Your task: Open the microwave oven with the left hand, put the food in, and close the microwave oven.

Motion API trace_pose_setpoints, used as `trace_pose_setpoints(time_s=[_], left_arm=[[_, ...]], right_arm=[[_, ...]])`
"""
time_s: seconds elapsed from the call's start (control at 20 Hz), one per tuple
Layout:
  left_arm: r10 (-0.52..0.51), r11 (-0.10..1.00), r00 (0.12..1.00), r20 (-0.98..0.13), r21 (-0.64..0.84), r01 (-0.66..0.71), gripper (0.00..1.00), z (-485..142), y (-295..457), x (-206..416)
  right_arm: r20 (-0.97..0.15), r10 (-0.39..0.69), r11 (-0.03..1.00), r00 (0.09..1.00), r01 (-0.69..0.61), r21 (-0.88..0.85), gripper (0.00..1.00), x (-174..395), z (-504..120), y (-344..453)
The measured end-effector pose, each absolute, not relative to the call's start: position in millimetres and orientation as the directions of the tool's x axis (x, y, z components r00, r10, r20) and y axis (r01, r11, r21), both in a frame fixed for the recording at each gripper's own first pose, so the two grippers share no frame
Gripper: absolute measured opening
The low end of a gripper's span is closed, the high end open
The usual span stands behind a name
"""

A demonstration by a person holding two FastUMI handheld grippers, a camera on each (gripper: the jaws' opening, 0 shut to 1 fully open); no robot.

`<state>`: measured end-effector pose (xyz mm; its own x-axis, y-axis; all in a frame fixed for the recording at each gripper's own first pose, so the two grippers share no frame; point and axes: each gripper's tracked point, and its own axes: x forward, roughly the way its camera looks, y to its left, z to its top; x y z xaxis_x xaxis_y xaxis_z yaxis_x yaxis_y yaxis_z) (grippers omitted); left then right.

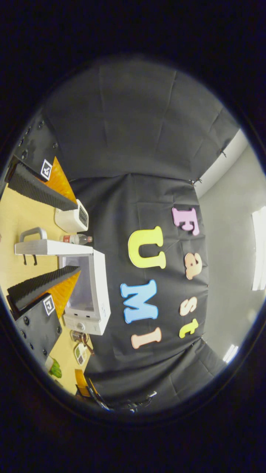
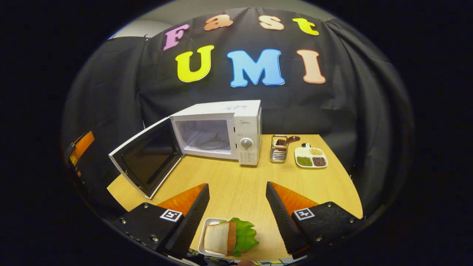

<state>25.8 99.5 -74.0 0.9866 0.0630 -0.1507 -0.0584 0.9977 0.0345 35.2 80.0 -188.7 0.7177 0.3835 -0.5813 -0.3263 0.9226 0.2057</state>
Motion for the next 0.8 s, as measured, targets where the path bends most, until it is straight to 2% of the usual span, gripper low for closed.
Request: trace_pose_setpoints(time_s=[0.05,0.1,0.4,0.5,0.8], left_arm=[[0.065,0.997,0.986,-0.156,0.039,-0.06,0.94,-74.4,95.0,23.5],[0.067,0.997,0.985,-0.158,0.042,-0.061,0.98,-74.2,91.1,21.6],[0.094,0.994,0.983,-0.156,0.066,-0.085,0.98,-69.2,76.2,13.8],[0.1,0.994,0.982,-0.161,0.065,-0.09,0.98,-70.4,73.1,10.5],[0.129,0.99,0.98,-0.152,0.078,-0.119,0.98,-62.4,65.8,3.5]], right_arm=[[-0.599,0.392,0.919,0.698,-0.33,0.217,0.94,31.4,-196.7,78.8],[-0.612,0.399,0.915,0.682,-0.335,0.224,0.94,27.0,-202.0,78.7],[-0.697,0.467,0.883,0.544,-0.332,0.332,0.95,-2.8,-244.3,77.9],[-0.711,0.482,0.875,0.512,-0.325,0.358,0.98,-10.7,-255.5,76.7],[-0.751,0.547,0.835,0.37,-0.296,0.463,0.97,-40.3,-283.3,84.5]])
